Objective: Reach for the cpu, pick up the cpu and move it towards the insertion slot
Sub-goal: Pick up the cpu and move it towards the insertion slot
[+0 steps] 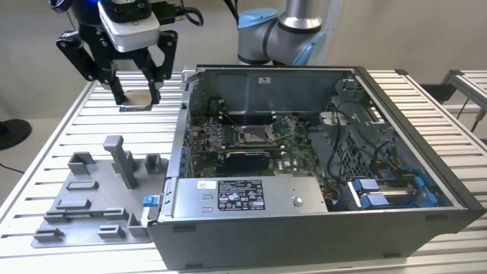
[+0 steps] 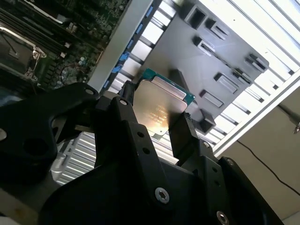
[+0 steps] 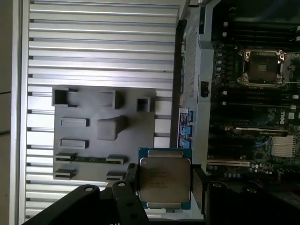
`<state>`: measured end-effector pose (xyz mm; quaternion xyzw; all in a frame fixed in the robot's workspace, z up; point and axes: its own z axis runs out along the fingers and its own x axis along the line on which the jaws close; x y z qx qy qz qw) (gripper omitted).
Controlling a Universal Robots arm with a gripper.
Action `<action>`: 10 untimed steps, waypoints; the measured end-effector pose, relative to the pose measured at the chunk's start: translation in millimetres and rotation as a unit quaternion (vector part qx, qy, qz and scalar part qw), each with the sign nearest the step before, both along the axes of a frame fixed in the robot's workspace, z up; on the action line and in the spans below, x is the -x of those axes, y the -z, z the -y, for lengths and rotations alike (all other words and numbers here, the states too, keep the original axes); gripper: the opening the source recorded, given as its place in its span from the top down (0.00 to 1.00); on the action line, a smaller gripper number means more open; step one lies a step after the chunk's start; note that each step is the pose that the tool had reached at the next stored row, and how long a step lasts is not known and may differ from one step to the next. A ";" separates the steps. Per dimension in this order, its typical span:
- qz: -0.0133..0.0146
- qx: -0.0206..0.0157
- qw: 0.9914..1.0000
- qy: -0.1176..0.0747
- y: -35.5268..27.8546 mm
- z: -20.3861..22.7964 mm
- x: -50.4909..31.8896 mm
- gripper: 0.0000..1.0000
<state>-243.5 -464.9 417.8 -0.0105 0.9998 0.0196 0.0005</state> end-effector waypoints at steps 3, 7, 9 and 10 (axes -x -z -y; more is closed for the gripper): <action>0.000 0.000 1.000 0.000 0.0 0.0 -6.4 1.00; 0.000 0.000 1.000 0.000 0.0 0.0 -14.5 1.00; 0.000 0.000 1.000 0.000 0.0 0.0 -18.6 1.00; 0.000 0.000 1.000 0.000 0.0 0.0 -20.5 1.00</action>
